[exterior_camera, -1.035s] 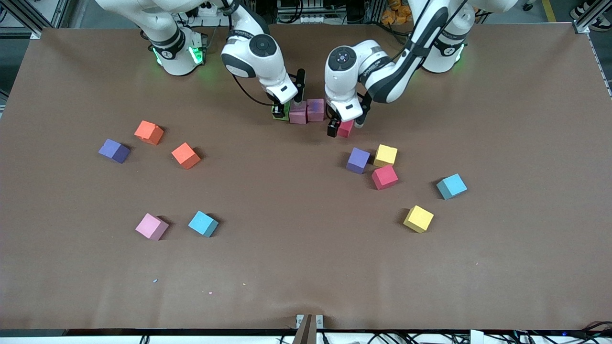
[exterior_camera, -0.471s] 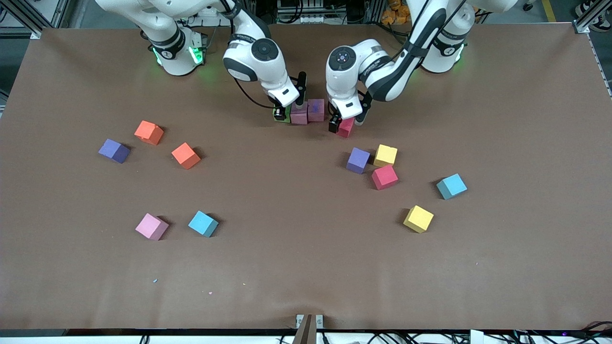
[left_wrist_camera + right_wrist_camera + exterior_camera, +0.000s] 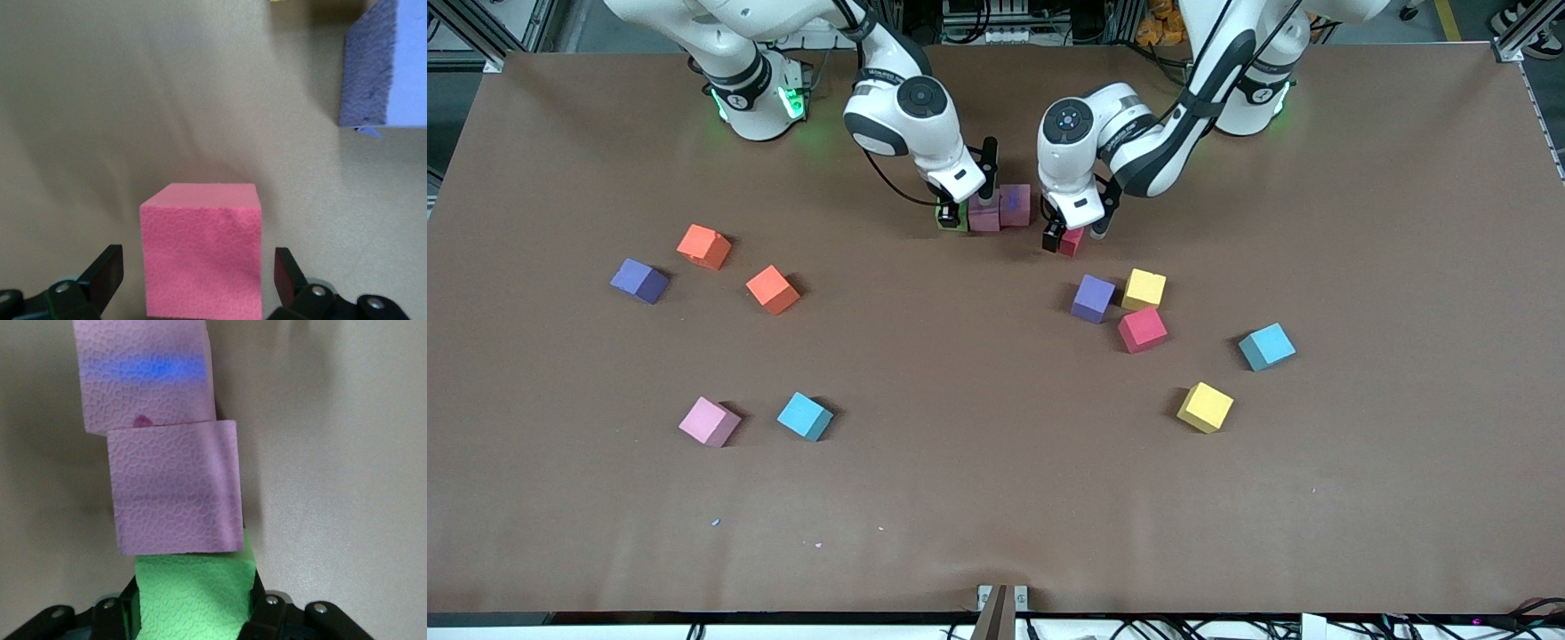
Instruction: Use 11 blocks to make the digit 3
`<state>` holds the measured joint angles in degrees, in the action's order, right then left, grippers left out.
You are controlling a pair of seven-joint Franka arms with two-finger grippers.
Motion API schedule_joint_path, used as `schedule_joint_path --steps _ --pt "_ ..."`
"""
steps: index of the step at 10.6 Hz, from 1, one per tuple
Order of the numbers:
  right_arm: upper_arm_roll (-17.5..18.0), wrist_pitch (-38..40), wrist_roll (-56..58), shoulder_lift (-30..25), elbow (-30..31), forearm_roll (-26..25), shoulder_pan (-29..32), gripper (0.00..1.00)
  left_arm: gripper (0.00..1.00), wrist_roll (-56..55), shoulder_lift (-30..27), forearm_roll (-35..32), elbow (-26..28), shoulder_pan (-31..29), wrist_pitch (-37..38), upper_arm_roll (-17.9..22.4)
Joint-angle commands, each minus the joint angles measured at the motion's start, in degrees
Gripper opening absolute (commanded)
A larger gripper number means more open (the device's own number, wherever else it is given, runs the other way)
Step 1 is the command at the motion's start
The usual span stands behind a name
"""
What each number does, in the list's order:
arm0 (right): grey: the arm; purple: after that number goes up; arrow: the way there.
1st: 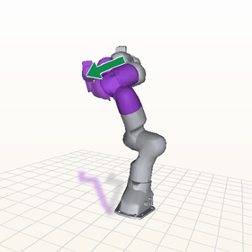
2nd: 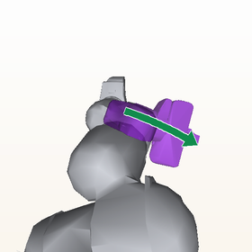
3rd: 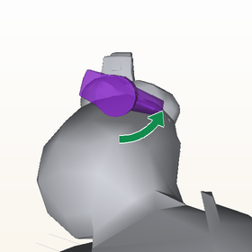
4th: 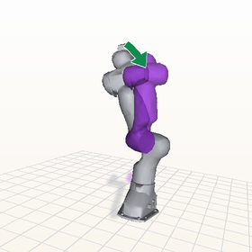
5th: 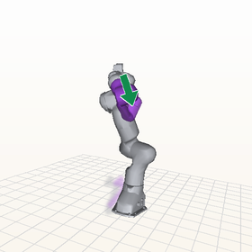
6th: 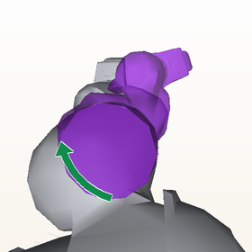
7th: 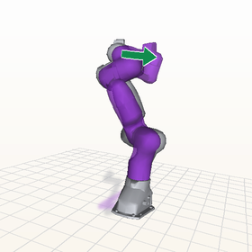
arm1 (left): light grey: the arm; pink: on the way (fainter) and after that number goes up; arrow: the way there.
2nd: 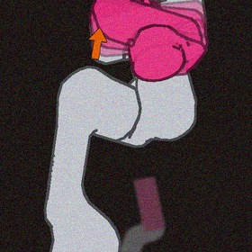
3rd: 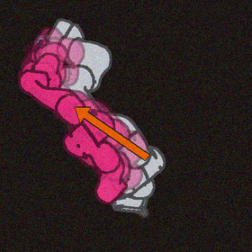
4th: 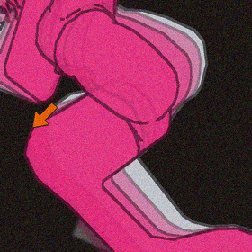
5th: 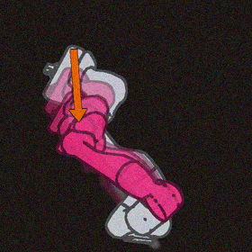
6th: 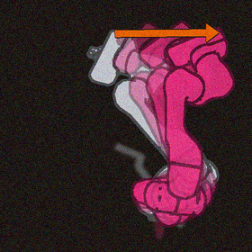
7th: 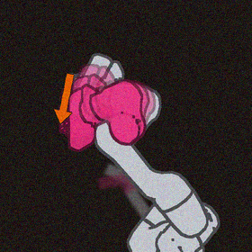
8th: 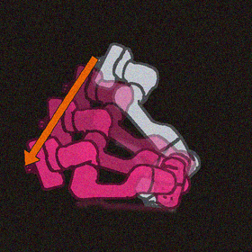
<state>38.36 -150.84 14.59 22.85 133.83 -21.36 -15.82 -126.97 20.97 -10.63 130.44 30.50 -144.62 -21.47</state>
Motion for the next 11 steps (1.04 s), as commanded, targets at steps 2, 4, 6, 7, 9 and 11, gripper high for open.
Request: schedule_joint_path --steps 2,4,6,7,9,11 --pt "-0.74 0.19 -1.67 0.44 -1.20 -1.67 -0.80 0.96 1.00 1.20 1.09 1.49 -0.01 -0.44 -1.54 0.02" --pt "-1.10 0.54 -1.67 0.18 -1.29 -1.67 -0.79 0.97 0.21 1.55 1.44 1.40 -0.45 -1.93 -1.54 0.02" --pt "-1.01 2.03 -1.67 -1.92 -1.11 -1.58 -0.44 0.97 0.00 1.90 1.45 1.40 -0.97 -1.93 -1.54 0.02" --pt "-0.92 4.74 -1.49 -3.58 -1.11 -1.49 -0.35 0.97 0.00 2.08 1.45 0.88 -1.50 -1.93 -1.45 0.02" --pt "-0.66 6.26 -1.40 -5.61 -1.03 -1.40 -0.18 0.97 0.00 8.55 1.36 0.69 -5.52 -2.28 -0.23 0.19" --pt "-0.31 8.45 -1.23 -7.98 -1.03 -1.23 0.43 0.99 0.00 14.88 1.88 0.78 -13.42 -3.07 6.60 0.11"
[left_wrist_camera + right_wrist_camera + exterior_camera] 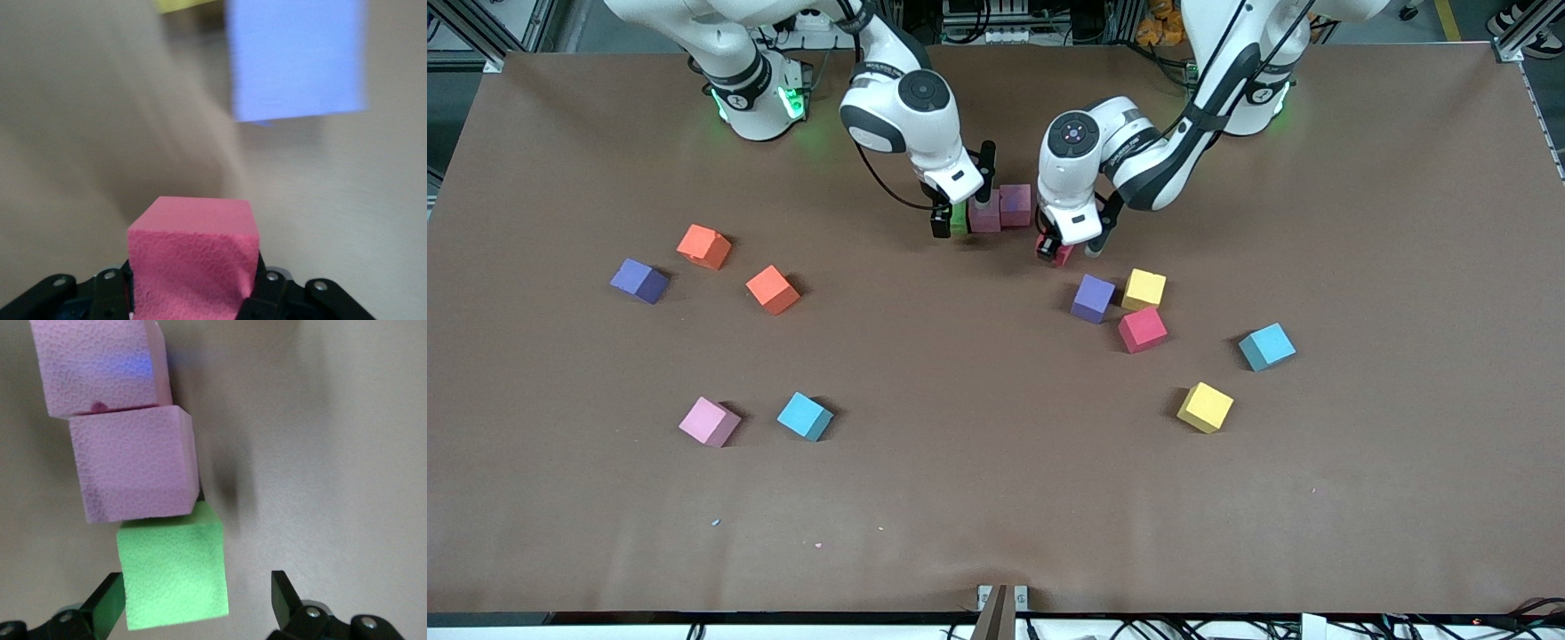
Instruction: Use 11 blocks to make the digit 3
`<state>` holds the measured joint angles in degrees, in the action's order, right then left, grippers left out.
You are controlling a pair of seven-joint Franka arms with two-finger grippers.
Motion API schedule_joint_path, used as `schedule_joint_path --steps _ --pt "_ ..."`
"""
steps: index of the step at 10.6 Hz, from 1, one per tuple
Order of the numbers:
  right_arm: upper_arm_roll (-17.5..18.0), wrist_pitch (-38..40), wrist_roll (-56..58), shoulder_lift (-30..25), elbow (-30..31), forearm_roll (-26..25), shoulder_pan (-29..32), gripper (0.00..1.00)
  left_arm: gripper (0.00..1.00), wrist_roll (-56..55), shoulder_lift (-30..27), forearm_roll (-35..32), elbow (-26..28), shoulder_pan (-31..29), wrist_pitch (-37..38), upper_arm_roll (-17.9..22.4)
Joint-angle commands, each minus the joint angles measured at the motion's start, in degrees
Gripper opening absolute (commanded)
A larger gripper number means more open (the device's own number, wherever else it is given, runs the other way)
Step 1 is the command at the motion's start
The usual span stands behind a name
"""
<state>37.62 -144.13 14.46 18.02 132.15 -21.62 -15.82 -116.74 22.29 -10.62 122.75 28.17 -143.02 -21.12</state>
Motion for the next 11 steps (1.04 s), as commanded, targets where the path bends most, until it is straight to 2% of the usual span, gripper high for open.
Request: schedule_joint_path --steps 1,5,9,11 --pt "0.96 1.83 -1.27 -3.16 0.66 -0.71 0.35 1.00 0.00 6.77 1.69 0.78 -8.64 -0.83 6.17 -0.24" --pt "1.49 2.97 0.55 -5.00 0.66 -0.62 3.06 1.00 0.00 14.84 4.85 0.69 -14.27 -0.57 6.44 -0.15" --pt "1.76 3.77 15.64 -5.18 0.40 -0.62 13.76 1.00 0.00 29.15 8.02 0.51 -18.76 0.31 7.31 -0.15" --pt "1.76 3.85 18.15 -5.10 -1.79 -0.53 18.26 1.00 0.00 36.02 11.61 0.51 -24.80 1.79 12.74 -0.15"
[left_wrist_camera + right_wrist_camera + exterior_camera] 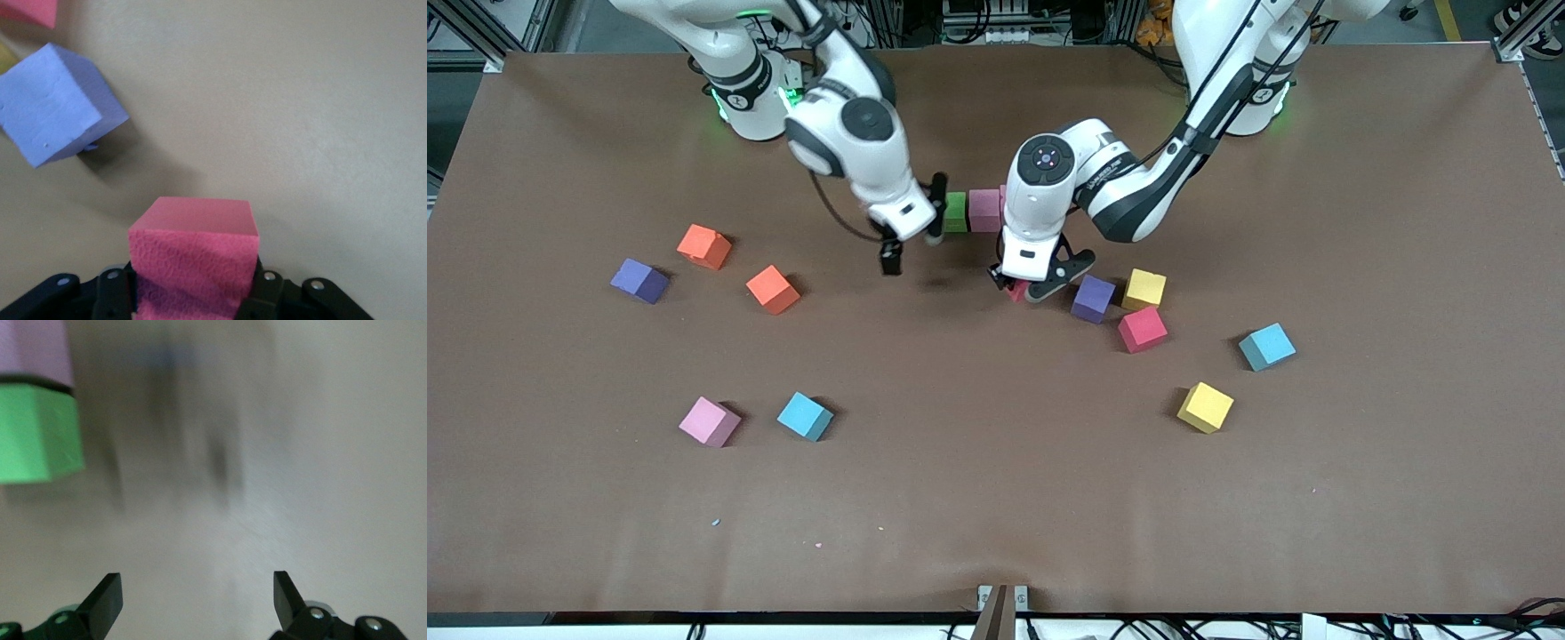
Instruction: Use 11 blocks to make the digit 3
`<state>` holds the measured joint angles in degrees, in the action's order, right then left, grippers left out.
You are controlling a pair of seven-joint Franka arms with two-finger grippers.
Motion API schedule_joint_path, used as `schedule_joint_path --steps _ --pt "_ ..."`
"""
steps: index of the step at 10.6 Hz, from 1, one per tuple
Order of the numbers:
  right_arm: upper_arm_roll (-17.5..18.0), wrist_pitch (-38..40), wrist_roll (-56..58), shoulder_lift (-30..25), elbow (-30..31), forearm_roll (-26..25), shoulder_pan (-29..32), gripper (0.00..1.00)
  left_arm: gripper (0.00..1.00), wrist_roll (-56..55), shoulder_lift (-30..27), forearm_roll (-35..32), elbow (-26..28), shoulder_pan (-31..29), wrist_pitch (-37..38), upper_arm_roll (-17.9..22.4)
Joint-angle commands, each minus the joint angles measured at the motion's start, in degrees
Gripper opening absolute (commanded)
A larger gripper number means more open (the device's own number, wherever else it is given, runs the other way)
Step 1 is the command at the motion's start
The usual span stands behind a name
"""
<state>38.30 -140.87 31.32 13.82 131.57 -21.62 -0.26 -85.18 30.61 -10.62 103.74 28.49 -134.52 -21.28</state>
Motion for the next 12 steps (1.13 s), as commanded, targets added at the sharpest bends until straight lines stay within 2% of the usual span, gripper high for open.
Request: schedule_joint_path --steps 1,4,7,9,12 --pt "1.08 0.60 1.29 -0.29 -3.14 -0.53 5.85 1.00 0.00 6.06 4.97 0.34 -8.26 2.87 4.97 0.19" --pt "0.29 0.60 1.20 1.82 -10.08 0.17 12.63 1.00 0.00 6.60 9.54 -4.65 -14.07 5.87 7.08 0.19" --pt "-4.09 2.34 1.29 9.18 -20.17 4.39 12.74 1.00 0.00 8.36 14.55 -7.22 -20.57 9.56 7.61 0.28" --pt "-7.17 5.07 1.11 14.03 -25.55 4.92 12.38 1.00 0.00 8.71 15.70 -8.27 -21.47 13.59 7.52 2.28" --pt "-9.90 5.26 1.46 19.83 -30.48 6.15 11.60 1.00 0.00 9.85 16.67 -8.45 -21.12 16.76 7.52 2.82"
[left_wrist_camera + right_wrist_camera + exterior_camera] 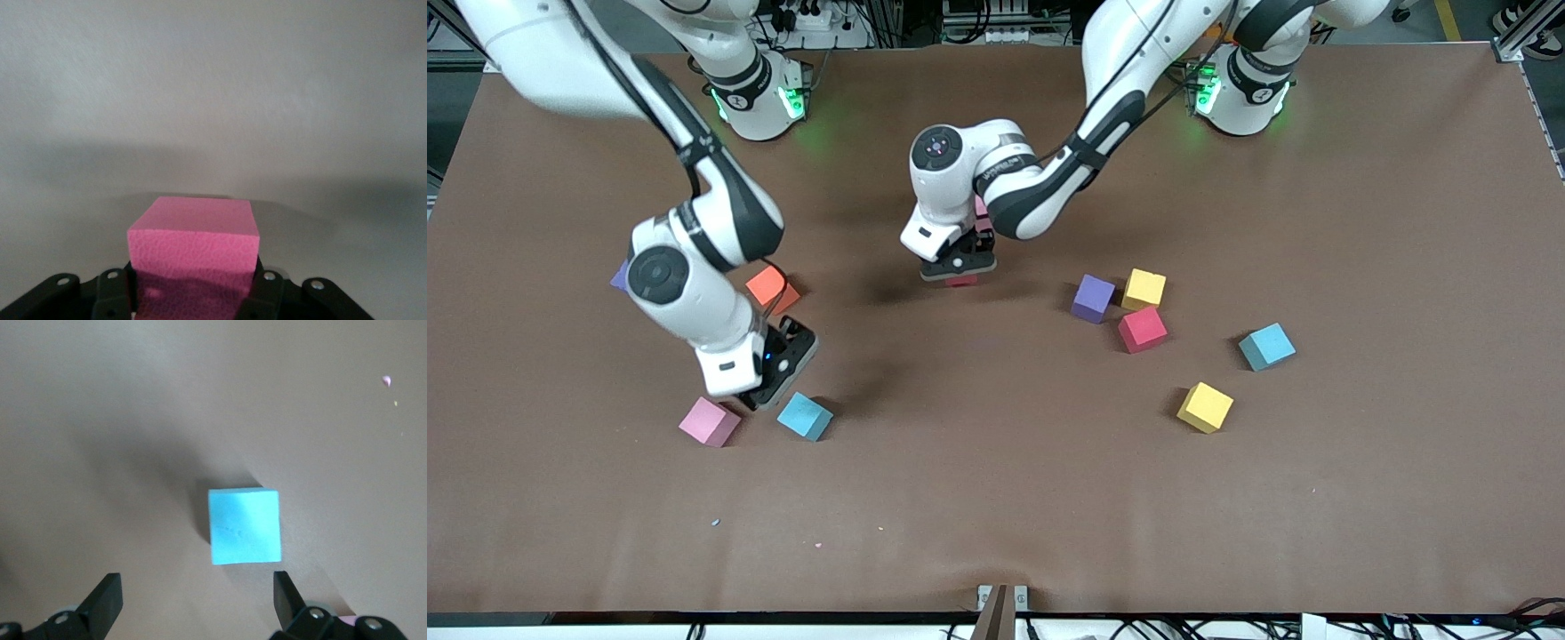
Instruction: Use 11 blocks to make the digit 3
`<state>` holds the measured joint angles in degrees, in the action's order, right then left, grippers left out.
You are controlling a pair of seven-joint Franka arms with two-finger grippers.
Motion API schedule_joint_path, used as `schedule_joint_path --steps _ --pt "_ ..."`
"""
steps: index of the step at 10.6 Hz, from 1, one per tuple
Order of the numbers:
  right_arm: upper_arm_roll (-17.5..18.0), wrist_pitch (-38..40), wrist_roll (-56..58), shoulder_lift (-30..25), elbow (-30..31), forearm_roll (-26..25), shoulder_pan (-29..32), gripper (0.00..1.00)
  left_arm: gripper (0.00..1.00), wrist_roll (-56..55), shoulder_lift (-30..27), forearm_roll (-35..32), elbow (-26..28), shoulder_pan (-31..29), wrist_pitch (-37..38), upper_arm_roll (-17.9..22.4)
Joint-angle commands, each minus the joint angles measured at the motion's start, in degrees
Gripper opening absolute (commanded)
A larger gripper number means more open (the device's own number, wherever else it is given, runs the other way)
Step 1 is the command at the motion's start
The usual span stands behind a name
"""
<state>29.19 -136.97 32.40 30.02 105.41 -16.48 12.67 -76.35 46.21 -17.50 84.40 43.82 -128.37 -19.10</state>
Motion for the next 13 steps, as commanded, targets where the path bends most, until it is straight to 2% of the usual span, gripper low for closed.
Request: schedule_joint_path --steps 1,3,5,7,13 --pt "-0.89 1.36 0.29 4.52 -5.99 0.93 -2.12 1.00 0.00 1.55 1.07 -1.83 -1.70 1.70 1.37 0.64" --pt "-1.67 0.92 0.47 5.31 -6.97 0.40 -2.56 1.00 0.00 1.91 1.07 -1.83 -1.00 3.37 1.37 0.64" --pt "-5.00 0.74 1.08 8.64 -10.65 -0.21 -4.75 1.00 0.00 2.26 1.07 -2.36 -0.82 3.55 1.37 0.55" --pt "-6.77 -0.48 6.24 10.58 -12.85 -0.31 -5.64 1.00 0.00 2.52 1.16 -2.36 0.06 3.99 1.37 0.55" --pt "-7.04 -5.56 6.53 12.35 -13.13 -1.09 -8.26 1.00 0.00 2.61 2.13 -2.97 -0.03 4.08 0.40 0.55"
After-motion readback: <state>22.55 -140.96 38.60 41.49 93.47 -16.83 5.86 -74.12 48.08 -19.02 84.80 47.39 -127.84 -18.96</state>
